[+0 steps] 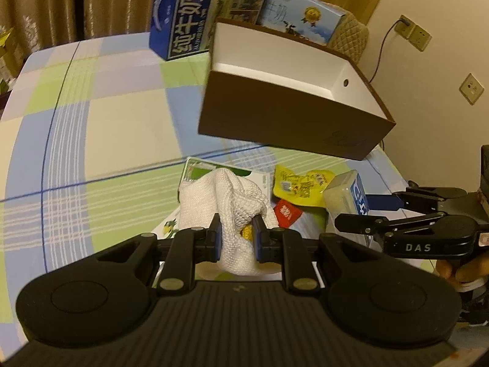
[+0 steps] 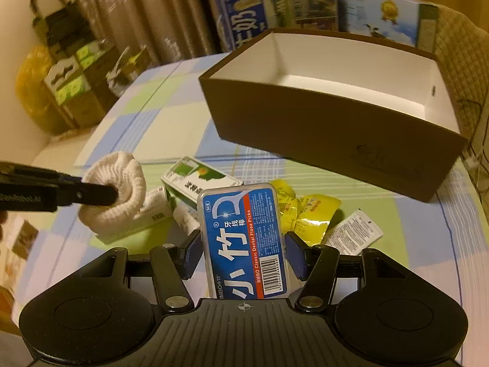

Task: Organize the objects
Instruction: 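Carry the cloth and floss box into the brown box and release both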

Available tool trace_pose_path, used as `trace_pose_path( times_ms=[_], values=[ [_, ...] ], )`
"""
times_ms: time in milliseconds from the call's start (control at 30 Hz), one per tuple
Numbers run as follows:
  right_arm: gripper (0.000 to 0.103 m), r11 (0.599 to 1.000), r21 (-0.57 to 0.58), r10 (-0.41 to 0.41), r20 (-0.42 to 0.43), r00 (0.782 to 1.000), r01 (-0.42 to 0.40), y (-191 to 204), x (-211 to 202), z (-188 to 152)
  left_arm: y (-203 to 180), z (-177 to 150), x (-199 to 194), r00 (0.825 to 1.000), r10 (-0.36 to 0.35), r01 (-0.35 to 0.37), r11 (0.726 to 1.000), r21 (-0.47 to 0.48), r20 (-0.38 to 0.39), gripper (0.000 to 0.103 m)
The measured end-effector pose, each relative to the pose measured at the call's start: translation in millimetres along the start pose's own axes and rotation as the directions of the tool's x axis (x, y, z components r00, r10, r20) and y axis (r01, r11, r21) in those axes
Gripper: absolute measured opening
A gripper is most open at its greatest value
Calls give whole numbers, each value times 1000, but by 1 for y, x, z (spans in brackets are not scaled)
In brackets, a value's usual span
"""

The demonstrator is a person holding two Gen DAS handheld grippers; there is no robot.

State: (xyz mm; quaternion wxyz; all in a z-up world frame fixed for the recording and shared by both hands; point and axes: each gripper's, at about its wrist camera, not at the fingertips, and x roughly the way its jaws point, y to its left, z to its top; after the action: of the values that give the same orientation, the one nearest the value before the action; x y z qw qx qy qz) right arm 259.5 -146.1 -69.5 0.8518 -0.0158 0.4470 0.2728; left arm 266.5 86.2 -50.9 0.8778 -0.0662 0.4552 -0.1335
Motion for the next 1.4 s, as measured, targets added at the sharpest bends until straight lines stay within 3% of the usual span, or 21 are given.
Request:
trace_pose_path(
  times_ms=[333,967,1167,1400],
  values=[
    [55,991,129,19,42,999,-25,-21,-23,19,-21,24,2,999,-21,19,999,31,47,16],
    [55,981,195,-30,160,987,-2,-78,-43,98,-80,127,23,978,-8,-25,987,158,208,16],
    [55,978,207,-55,170,984,19,-97,-28,129,-89,159,49,978,0,-40,981,191,208,16],
    [55,975,218,-85,144,986,52,-116,2,154,-84,189,94,987,37,-69,977,204,157,16]
  ],
)
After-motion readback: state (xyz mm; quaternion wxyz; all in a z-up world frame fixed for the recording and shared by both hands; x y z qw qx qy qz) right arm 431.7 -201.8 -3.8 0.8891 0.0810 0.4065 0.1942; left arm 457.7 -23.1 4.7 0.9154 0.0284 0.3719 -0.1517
